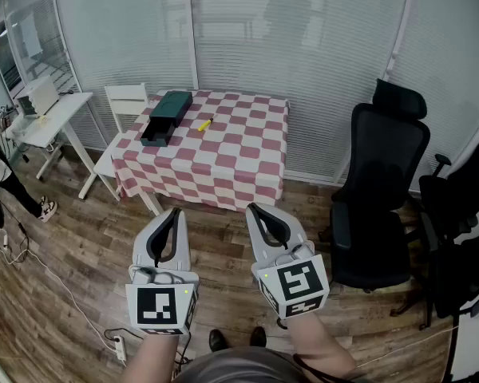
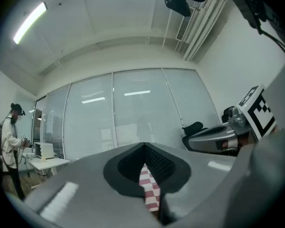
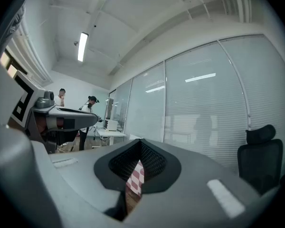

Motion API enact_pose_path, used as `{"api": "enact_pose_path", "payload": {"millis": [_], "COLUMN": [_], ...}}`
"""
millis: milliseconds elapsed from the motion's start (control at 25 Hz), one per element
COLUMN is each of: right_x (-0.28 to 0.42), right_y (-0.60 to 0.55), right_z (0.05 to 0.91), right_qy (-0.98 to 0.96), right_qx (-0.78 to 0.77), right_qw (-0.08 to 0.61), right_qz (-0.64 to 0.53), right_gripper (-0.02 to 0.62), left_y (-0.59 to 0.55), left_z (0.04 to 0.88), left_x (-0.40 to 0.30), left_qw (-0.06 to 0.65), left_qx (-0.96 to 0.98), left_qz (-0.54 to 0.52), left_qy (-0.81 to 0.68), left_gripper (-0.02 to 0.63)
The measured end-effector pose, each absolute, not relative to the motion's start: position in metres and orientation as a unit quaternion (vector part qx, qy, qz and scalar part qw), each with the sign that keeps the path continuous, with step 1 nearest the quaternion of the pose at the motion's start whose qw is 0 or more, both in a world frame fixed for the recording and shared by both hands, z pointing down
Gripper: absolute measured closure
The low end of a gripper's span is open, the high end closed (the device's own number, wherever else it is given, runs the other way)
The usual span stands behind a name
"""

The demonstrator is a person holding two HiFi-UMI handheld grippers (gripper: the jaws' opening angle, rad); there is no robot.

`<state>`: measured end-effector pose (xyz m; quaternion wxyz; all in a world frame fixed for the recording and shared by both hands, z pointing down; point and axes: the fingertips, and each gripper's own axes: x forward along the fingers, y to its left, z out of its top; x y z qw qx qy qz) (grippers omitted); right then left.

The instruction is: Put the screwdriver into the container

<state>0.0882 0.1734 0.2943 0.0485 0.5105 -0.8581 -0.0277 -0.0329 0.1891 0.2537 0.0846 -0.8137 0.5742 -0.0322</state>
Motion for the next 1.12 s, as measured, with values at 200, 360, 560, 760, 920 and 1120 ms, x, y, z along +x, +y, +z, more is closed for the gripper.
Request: {"api": "enact_pose_path", "payload": {"millis": [200, 360, 560, 760, 920, 1120], "right_x": [0.093, 0.1, 0.114, 0.117, 0.116, 0.101], "right_y": [0.176, 0.173, 0.168, 0.166, 0.156, 0.134], "right_z": [0.297, 0.298, 0.301, 0.312, 0.321, 0.335], "right_qy": [-0.862, -0.865, -0.871, -0.878, -0.883, -0.885], "right_qx": [0.504, 0.498, 0.49, 0.476, 0.466, 0.46], "right_qw": [0.049, 0.048, 0.035, 0.047, 0.055, 0.066], "right_qz": [-0.028, -0.028, -0.013, -0.011, -0.002, 0.004], "right_gripper": [0.571, 0.571, 0.569, 0.569, 0.569, 0.569], "left_y": [0.192, 0.191, 0.191, 0.192, 0.184, 0.161], "left_z": [0.255, 0.258, 0.264, 0.272, 0.282, 0.296], "left_x": [-0.024, -0.017, -0.01, -0.013, -0.012, -0.021], "left_qw": [0.09, 0.087, 0.085, 0.07, 0.062, 0.052], "left_qx": [-0.813, -0.81, -0.799, -0.783, -0.782, -0.784], "left_qz": [-0.032, -0.033, -0.037, -0.038, -0.043, -0.042], "left_qy": [0.575, 0.58, 0.595, 0.617, 0.619, 0.617], "left_gripper": [0.606, 0.606, 0.606, 0.606, 0.606, 0.606]}}
